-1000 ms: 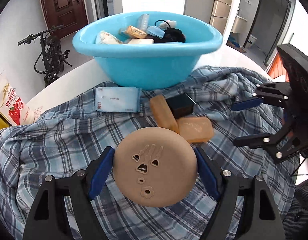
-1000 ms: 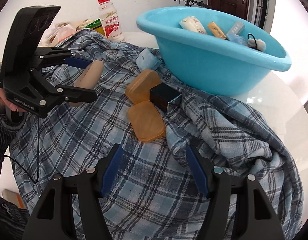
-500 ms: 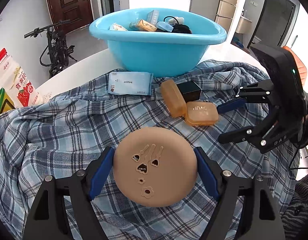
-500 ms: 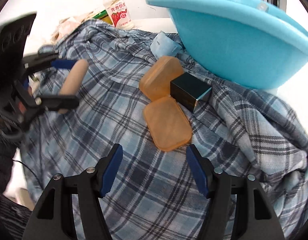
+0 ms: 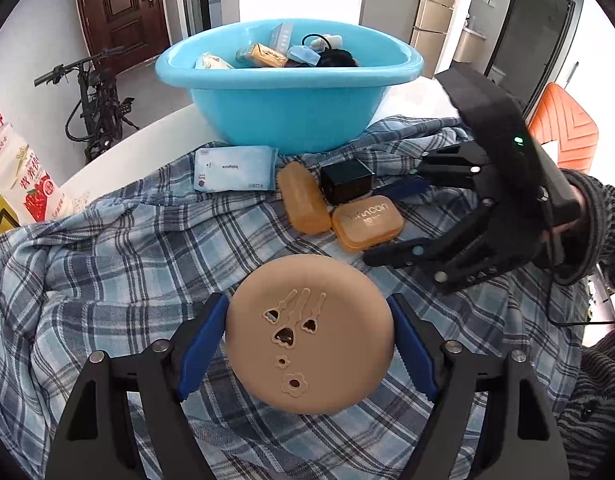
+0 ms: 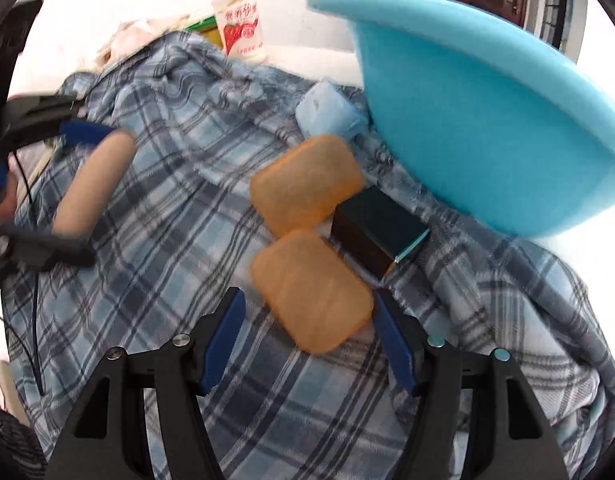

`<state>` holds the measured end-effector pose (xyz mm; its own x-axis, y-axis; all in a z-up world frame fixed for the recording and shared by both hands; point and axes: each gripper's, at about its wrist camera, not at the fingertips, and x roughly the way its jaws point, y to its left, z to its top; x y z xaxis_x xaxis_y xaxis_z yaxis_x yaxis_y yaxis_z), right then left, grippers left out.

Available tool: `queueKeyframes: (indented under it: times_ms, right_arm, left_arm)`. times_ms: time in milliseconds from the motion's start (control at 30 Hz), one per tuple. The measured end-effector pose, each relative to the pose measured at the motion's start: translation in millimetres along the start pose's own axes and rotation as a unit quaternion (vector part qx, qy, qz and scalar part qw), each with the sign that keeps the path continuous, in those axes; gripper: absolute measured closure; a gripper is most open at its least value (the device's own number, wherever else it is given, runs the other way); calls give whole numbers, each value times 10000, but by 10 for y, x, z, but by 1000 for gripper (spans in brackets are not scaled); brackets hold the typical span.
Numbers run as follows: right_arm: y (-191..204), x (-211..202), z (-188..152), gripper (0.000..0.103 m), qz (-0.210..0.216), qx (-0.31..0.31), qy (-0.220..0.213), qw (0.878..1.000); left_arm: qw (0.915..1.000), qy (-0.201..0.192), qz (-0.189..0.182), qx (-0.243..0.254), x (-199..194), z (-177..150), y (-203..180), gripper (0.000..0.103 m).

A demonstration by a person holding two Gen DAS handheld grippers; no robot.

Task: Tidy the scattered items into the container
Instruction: 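Lift the wooden disc with the left tool while the right tool approaches the orange soap boxes, then close the right tool on the nearer orange soap case while the left holds the disc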

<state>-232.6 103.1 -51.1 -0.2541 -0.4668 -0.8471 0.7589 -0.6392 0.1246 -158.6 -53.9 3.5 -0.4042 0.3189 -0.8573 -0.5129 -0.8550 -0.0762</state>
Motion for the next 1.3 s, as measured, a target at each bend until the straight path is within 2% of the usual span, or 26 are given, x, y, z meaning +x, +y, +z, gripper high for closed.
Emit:
queueKeyframes:
  times_ms: [67, 100, 133, 300, 467, 567, 767, 867, 1000, 1200, 1300]
  right_arm:
    - [-6, 2, 7, 41, -10, -8, -45, 10000]
    - [4, -4, 1, 53, -109, -64, -84, 9999]
    - [20, -7, -6, 56, -191, -145, -90, 9997]
    - [54, -192, -83, 57, 70, -109, -171, 9998]
    - [109, -509, -236, 57, 94, -156, -325, 9993]
    - [152, -600, -358, 57, 161, -251, -267, 9992]
    - [217, -473, -565, 56, 94, -310, -58, 9995]
    - [305, -450, -608, 54, 28, -484, -88, 9988]
    - [387, -430, -603, 46, 50, -707, -149, 9974]
    - [410, -295, -598, 45, -134, -907, -120, 9957]
    - [416, -303, -595, 60, -190, -923, -174, 9954]
  left_arm:
    - [10000, 18, 13, 34, -7, -21, -21, 21]
    - [10000, 26, 49, 60, -7, -28, -33, 21]
    - [9999, 35, 84, 71, -5, -31, -40, 21]
    - [9999, 52, 90, 44, -4, -28, -51, 21]
    - [9999, 42, 61, 88, 5, -10, -113, 21]
    - [9999, 21, 44, 165, 1, -2, -191, 21]
    - [9996, 31, 36, 287, -6, -8, -309, 21]
    - [9996, 45, 43, 283, -28, -21, -339, 21]
    - [9994, 26, 31, 357, -69, -33, -376, 21]
    - [9995, 37, 25, 299, -69, -48, -361, 20]
    - [9996, 86, 53, 253, -39, -65, -339, 20]
